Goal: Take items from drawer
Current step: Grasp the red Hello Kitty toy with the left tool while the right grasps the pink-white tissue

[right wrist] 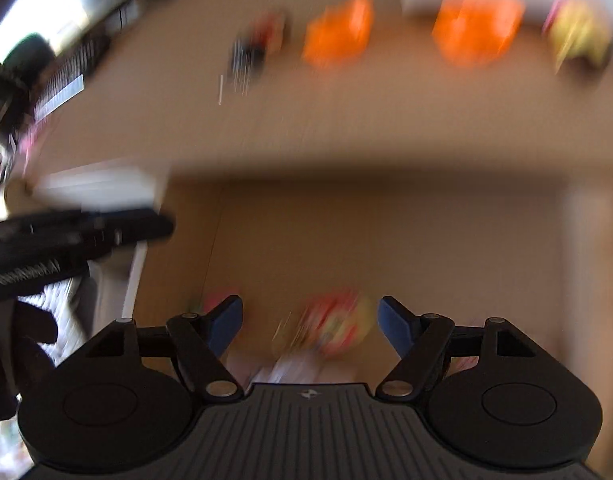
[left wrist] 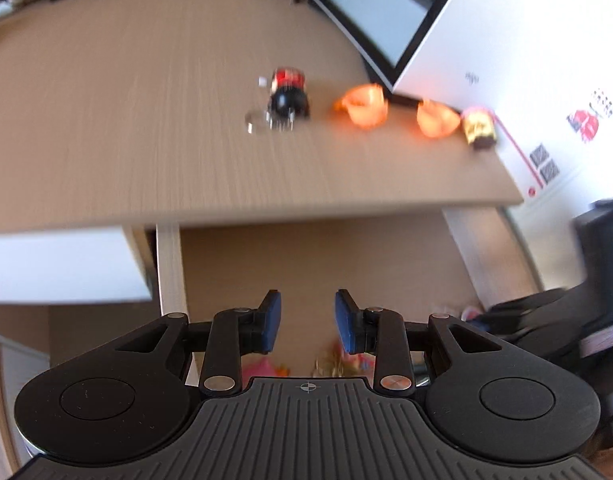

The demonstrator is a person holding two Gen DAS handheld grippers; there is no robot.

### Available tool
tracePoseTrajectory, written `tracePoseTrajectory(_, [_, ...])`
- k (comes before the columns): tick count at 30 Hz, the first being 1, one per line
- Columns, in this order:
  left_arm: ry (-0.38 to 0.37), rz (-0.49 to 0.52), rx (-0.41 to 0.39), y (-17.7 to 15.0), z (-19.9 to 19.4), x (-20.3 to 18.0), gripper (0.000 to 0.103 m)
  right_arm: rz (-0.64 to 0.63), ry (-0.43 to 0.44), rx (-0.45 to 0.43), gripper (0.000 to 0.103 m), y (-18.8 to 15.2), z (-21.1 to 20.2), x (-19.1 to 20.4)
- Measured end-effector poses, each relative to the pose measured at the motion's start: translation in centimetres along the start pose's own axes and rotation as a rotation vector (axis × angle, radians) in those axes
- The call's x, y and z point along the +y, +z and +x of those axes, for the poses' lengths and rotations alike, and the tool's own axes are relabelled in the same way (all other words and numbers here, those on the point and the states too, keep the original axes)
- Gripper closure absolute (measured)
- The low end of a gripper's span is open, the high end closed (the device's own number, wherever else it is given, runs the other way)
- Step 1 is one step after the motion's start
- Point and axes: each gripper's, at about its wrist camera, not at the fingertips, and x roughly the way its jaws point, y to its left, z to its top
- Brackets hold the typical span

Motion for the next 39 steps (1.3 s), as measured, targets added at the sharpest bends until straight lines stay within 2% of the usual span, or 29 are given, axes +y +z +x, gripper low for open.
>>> tracePoseTrajectory(2, [-0.002,0.014,0.022,-0.8,0.2,-0.1,0.07,-0.034,-0.057,0.067,0.028,-0.9,2.2,0.6])
tracePoseTrajectory(4, [-0.009,0.032,0.043,-1.5,0.4,-0.2,0.07,-0.044,-0.079,0.121,0.028,-1.3,3.8,0.6])
tracePoseTrajectory(8, [-0.014,0.078,0.088,-2.2,1.3,-0.6,0.07,-0.028,-0.051,0.155,0.059,-2.0,4.7,-0.1])
tracePoseTrajectory(11, [-0.007,0.117,0.116,-2.5,2.7,-1.3,0.07,0.002,-0.053,0.088,0.088,-2.1,2.8,-1.1])
tracePoseTrajectory(12, [-0.011,0.142,0.122,-2.6,3.2,-1.7,0.07,0.034,-0.05,0.052,0.09,-2.1,1.8,-1.8])
tracePoseTrajectory(14, [-0.019,0.211,0.129,-2.9,4.2,-2.8,0.07,0.111,-0.058,-0.034,0.09,-1.8,-0.7,-3.6])
tracePoseTrajectory(19, [-0.037,0.412,0.161,-3.8,7.0,-6.7,0.07,0.192,-0.195,-0.234,0.09,-1.8,-6.8,-7.2])
tracePoseTrajectory(22, [-0.051,0.405,0.199,-4.1,9.0,-8.1,0.07,0.225,-0.239,-0.3,0.09,-2.1,-8.7,-8.5])
tracePoseTrajectory(26, [0.006,0.321,0.245,-4.1,11.2,-8.7,0.07,0.235,-0.264,-0.326,0.09,-2.6,-9.9,-10.1])
tracePoseTrajectory(29, [-0.001,0.254,0.282,-3.7,12.2,-8.8,0.069,0.226,-0.265,-0.315,0.09,-3.3,-9.2,-10.1])
tracePoseTrajectory(30, [-0.006,0.245,0.269,-3.6,12.3,-8.9,0.068,0.223,-0.263,-0.309,0.09,-3.5,-9.2,-10.0])
tracePoseTrajectory(32, [-0.003,0.258,0.256,-3.4,12.6,-9.3,0.068,0.214,-0.263,-0.298,0.09,-3.1,-8.7,-10.3])
tracePoseTrajectory(39, [0.088,0.358,0.251,-2.7,13.2,-11.3,0.067,0.191,-0.299,-0.301,0.09,-3.1,-8.1,-10.0])
